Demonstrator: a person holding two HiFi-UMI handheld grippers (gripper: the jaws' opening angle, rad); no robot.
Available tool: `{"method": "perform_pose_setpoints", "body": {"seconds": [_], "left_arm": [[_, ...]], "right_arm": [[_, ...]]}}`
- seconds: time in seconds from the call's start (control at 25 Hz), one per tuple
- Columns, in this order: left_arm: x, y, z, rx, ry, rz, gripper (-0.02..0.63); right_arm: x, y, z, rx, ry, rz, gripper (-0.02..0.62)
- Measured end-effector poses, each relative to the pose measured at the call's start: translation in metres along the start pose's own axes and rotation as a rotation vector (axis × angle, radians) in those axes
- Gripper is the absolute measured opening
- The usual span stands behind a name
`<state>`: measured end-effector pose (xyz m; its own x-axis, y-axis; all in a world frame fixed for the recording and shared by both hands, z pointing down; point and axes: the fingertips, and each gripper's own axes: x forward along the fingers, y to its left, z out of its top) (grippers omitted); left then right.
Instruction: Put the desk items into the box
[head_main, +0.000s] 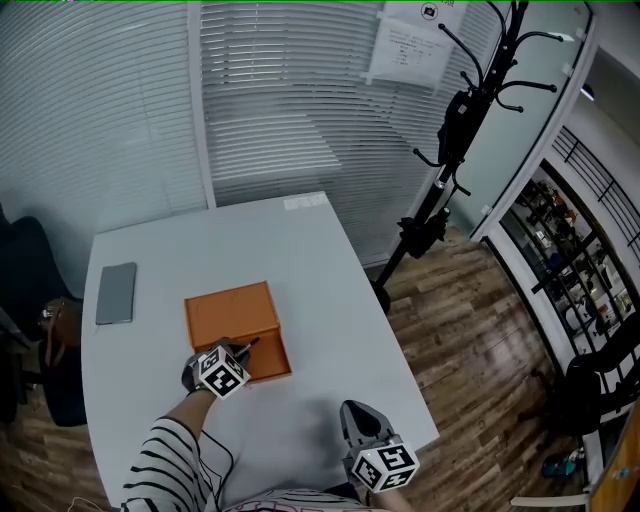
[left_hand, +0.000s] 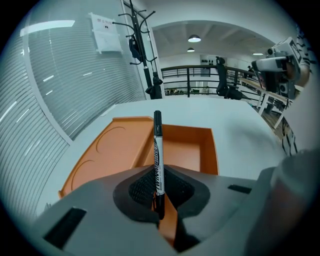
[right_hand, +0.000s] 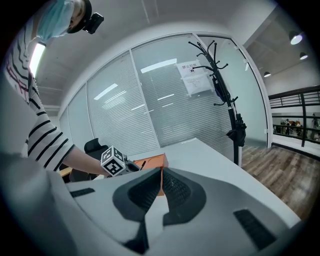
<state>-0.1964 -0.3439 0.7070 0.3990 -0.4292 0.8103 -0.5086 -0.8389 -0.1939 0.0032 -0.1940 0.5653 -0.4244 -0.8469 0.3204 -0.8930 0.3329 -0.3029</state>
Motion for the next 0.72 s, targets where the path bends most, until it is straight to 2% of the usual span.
{"method": "perform_pose_setpoints", "body": {"seconds": [0.72], "left_arm": [[0.021, 0.002, -0.026, -0.018, 0.139, -0.025, 0.023]], "right_arm": [[0.001, -0.006, -0.002, -0.006, 0.024, -0.014, 0.026]]}}
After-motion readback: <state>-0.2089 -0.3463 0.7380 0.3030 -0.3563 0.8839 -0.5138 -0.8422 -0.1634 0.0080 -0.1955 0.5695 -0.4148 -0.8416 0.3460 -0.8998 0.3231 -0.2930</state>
